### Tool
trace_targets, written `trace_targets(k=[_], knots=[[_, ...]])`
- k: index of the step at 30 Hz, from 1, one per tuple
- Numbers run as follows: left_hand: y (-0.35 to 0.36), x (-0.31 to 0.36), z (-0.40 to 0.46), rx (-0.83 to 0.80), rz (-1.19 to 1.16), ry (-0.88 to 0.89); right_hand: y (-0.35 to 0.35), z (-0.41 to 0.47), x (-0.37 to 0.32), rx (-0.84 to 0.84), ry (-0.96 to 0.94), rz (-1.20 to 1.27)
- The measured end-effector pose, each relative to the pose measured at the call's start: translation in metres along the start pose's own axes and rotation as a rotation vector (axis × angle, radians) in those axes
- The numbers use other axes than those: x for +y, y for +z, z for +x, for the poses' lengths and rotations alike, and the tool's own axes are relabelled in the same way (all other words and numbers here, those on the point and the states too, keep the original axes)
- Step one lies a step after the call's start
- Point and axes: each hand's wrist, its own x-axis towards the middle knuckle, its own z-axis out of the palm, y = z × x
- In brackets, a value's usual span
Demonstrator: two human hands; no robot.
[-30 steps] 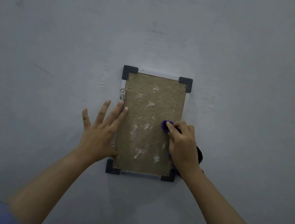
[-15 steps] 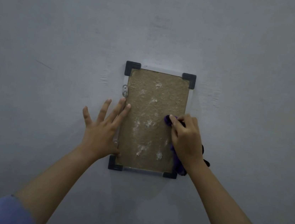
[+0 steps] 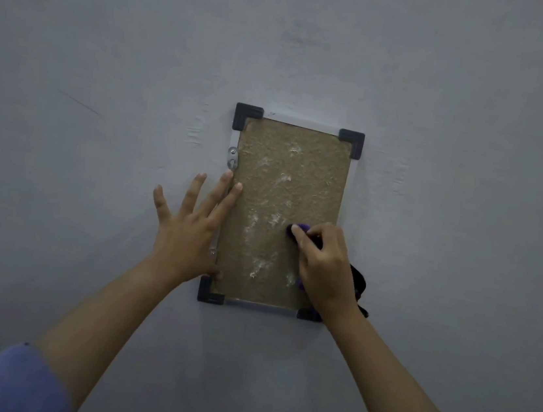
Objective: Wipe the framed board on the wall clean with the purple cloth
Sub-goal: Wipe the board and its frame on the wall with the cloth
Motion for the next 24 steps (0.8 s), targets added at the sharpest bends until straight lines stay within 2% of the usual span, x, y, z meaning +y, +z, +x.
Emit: trace_targets(k=[2,6,8,11,14,17,22,24], knots=[[-0.002,0.0,0.0,-0.007,-0.006,0.0,-0.006,-0.009,0.004,-0.03,-0.014,-0.005],[-0.004,-0.001,0.0,-0.016,-0.022,0.014,-0.015,-0.003,0.01,0.086,0.17,0.065],[-0.006,0.0,-0.002,0.003,-0.004,0.029,-0.013,-0.002,0.009,0.075,0.21,0.063],[0.002,-0.001,-0.011,0.059,-0.013,0.098,-0.01,-0.003,0.011,0.053,0.214,0.046],[0.013,0.0,-0.026,0.034,-0.028,0.157,-0.008,-0.002,0.01,0.087,0.215,0.113],[0.017,0.004,-0.032,0.009,-0.059,0.144,-0.004,-0.009,0.003,0.091,0.203,0.102],[0.012,0.008,-0.032,-0.005,-0.055,0.114,-0.002,-0.04,0.001,0.007,0.121,0.061],[0.013,0.008,-0.032,-0.001,-0.045,0.108,-0.006,-0.038,0.004,0.056,0.141,0.058]])
